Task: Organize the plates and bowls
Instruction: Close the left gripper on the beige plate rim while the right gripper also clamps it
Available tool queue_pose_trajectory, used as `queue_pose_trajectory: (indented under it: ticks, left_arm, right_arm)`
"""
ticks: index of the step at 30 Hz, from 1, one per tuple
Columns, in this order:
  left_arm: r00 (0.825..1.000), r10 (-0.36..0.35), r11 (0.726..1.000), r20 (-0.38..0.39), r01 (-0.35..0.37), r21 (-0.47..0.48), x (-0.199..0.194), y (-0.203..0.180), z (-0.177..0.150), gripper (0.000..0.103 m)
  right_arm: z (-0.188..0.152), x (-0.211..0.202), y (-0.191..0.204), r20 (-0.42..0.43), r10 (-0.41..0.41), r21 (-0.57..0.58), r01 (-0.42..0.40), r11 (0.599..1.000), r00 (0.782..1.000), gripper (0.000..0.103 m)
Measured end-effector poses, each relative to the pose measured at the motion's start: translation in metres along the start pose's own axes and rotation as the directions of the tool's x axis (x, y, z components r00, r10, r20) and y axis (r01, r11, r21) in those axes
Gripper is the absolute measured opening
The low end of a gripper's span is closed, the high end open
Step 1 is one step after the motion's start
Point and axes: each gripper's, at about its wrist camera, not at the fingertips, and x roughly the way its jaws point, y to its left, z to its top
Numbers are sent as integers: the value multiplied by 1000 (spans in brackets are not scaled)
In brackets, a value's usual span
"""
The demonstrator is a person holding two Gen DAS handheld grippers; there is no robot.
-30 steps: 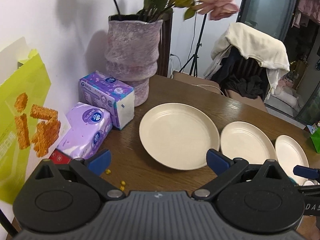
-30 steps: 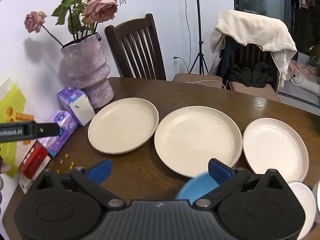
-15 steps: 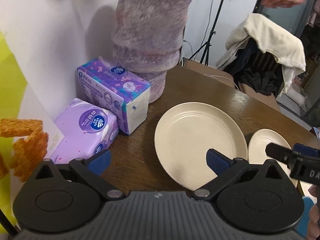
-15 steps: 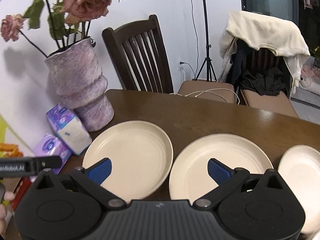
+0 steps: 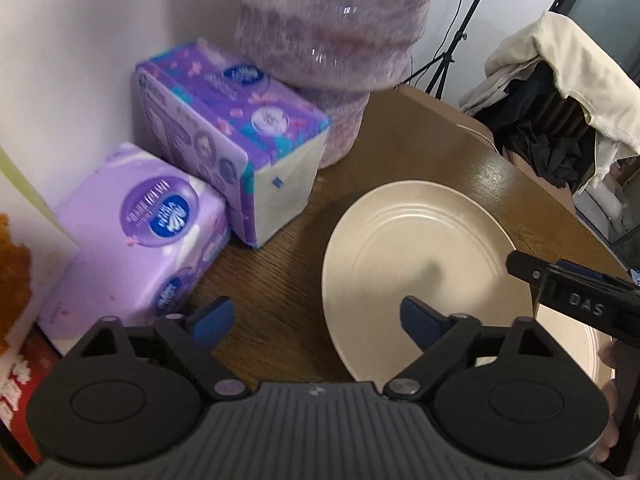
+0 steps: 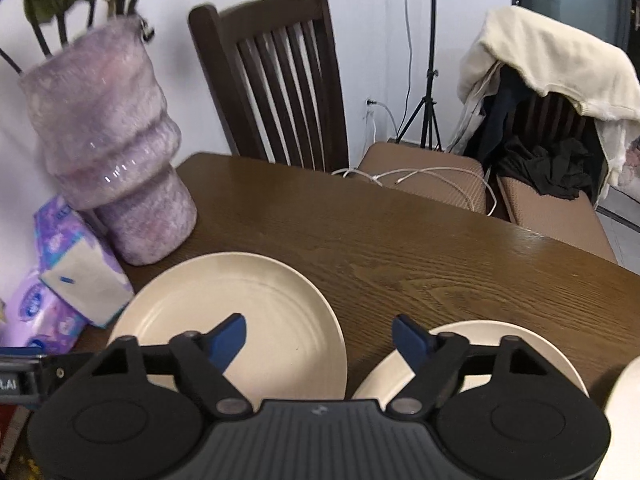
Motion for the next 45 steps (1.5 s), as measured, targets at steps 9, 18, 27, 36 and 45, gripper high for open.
queue_pose_trajectory:
  ticks: [9,18,27,36,45]
  left_arm:
    - [996,-16,1000,-88,14,-26,27,6,4,69]
    - [993,-44,998,-106,39,-44,37,10,5,42]
    - [990,-76,997,-120,71,-42,37,14,4,14]
    - [994,-59,998,-95,59,-7,31,9,4,14]
    - [998,-53,998,-45,54,22,4,7,-2,14]
  right_arm:
    - [-4,30,-1,-50,5,7,-4,1000,999,57]
    - [-8,41,-7,-85,30,66,-25,998,996,44]
    - [-16,44,-13,-113,59,124,-45,991,992,14]
    - [-24,32,-10,-74,69,128,-59,990,995,9]
    - [-31,7,-7,-33,73,124,-68,990,997,6]
